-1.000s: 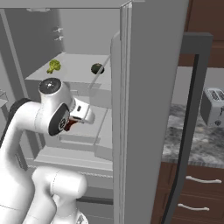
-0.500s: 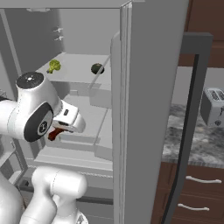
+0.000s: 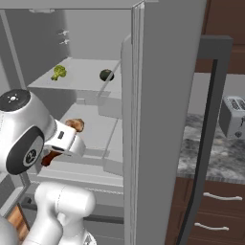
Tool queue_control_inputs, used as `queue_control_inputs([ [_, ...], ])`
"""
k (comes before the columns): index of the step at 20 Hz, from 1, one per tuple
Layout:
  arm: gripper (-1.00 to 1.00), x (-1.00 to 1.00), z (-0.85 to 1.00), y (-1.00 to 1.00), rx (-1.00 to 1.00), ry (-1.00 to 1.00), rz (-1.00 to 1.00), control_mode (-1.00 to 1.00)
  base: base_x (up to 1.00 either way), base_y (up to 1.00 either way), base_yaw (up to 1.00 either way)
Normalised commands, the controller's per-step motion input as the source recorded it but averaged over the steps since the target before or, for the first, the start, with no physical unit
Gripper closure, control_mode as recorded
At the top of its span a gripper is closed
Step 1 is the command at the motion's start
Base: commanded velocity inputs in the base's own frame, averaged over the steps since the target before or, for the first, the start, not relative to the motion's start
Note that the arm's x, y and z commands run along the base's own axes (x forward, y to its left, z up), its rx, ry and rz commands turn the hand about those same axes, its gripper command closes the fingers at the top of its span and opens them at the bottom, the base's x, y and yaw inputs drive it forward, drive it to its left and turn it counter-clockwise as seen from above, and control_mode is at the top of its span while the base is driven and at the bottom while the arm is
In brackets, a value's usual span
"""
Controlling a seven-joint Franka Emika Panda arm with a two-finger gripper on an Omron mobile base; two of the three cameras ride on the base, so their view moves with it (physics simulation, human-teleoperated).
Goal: Gather the broccoli and squash from the fridge and place them on a tray on the dining counter. Then gather the chicken drumsticks from the fridge and place them on the other tray.
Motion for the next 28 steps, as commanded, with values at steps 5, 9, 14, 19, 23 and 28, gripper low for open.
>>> queue_control_inputs([
  [5, 1.00, -0.06, 0.00, 0.00, 0.00, 0.00, 0.00, 1.00, -0.24, 0.01, 0.00],
  [9, 1.00, 0.00, 0.00, 0.00, 0.00, 0.00, 0.00, 1.00, -0.77, 0.19, -0.10],
  [14, 1.00, 0.00, 0.00, 0.00, 0.00, 0.00, 0.00, 1.00, -0.64, 0.36, -0.21],
  [19, 1.00, 0.00, 0.00, 0.00, 0.00, 0.00, 0.00, 1.00, -0.64, 0.40, -0.25],
  [23, 1.00, 0.00, 0.00, 0.00, 0.00, 0.00, 0.00, 1.00, -0.73, 0.32, -0.33],
  [28, 1.00, 0.00, 0.00, 0.00, 0.00, 0.00, 0.00, 1.00, -0.68, 0.22, -0.41],
])
